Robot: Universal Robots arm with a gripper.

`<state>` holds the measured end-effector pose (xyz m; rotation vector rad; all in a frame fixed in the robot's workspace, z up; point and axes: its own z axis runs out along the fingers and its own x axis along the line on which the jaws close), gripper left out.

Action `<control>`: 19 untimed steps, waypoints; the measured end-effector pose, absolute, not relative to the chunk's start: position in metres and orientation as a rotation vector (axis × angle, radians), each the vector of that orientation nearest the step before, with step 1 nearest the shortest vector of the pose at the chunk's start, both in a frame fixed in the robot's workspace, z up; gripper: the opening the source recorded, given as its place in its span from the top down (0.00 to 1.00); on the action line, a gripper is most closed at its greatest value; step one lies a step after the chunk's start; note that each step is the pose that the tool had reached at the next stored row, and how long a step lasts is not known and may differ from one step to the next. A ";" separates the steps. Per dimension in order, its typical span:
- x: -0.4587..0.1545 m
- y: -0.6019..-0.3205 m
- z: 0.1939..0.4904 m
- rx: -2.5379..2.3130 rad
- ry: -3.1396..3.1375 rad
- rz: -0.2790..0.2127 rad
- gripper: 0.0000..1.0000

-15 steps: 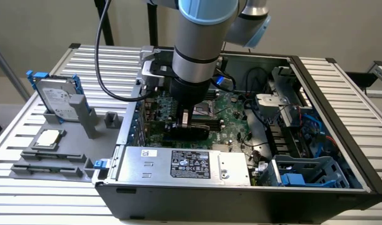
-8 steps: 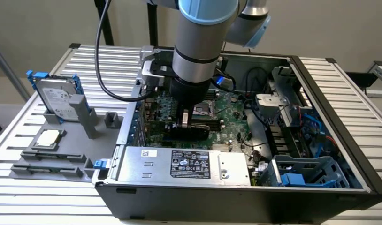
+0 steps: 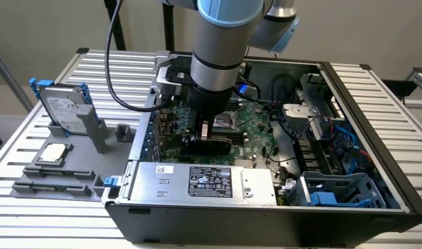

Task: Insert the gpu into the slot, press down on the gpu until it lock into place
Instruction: 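Insert the gpu into the slot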

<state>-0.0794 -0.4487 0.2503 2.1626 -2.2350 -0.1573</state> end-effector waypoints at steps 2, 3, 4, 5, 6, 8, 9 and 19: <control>-0.079 -0.449 0.250 2.163 -2.235 -0.157 0.74; -0.080 -0.449 0.250 2.163 -2.235 -0.157 0.74; -0.080 -0.448 0.250 2.163 -2.235 -0.157 0.74; -0.080 -0.448 0.250 2.163 -2.235 -0.157 0.74; -0.080 -0.448 0.250 2.163 -2.235 -0.157 0.74; -0.081 -0.448 0.250 2.163 -2.235 -0.157 0.74; -0.081 -0.448 0.250 2.164 -2.236 -0.154 0.74; -0.073 -0.449 0.250 2.164 -2.236 -0.145 0.74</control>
